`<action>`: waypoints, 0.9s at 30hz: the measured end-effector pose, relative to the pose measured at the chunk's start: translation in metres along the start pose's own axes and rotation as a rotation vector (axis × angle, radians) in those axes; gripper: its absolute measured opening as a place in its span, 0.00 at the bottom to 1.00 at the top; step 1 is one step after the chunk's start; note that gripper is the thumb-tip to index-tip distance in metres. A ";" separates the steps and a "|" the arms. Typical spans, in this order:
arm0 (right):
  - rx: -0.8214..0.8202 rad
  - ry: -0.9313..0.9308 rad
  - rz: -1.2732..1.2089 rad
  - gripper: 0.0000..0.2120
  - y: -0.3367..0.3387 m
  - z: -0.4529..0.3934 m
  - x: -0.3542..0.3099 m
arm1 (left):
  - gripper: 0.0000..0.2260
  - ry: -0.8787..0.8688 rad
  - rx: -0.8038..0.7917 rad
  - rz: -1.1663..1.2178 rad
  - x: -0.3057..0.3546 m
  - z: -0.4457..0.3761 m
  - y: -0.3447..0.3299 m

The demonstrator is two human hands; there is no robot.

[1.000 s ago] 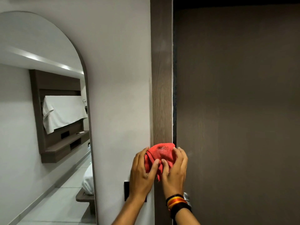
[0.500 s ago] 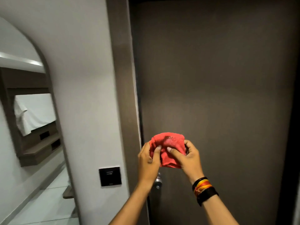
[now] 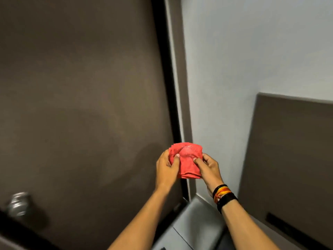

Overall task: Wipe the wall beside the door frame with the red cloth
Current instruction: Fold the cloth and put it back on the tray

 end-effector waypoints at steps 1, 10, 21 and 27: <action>0.045 -0.025 0.005 0.06 0.029 -0.003 0.014 | 0.10 0.034 -0.052 0.001 -0.009 0.001 -0.032; 0.417 -0.334 0.166 0.06 0.266 0.044 0.209 | 0.21 0.343 -0.473 -0.204 -0.168 0.076 -0.287; 0.572 -0.772 0.396 0.17 0.356 0.146 0.425 | 0.20 0.572 -0.716 -0.474 -0.368 0.165 -0.384; 0.546 -0.863 0.416 0.09 0.367 0.165 0.483 | 0.21 0.668 -0.795 -0.428 -0.434 0.187 -0.408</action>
Point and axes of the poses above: each hand's wrist, its own z-axis away from the middle knuckle, its own y-axis out of the back of the hand, x = y × z, the point moved 9 cm from there along -z, towards the middle knuckle, and after that the axes turned 11 degrees about y, right-handed, at the moved point
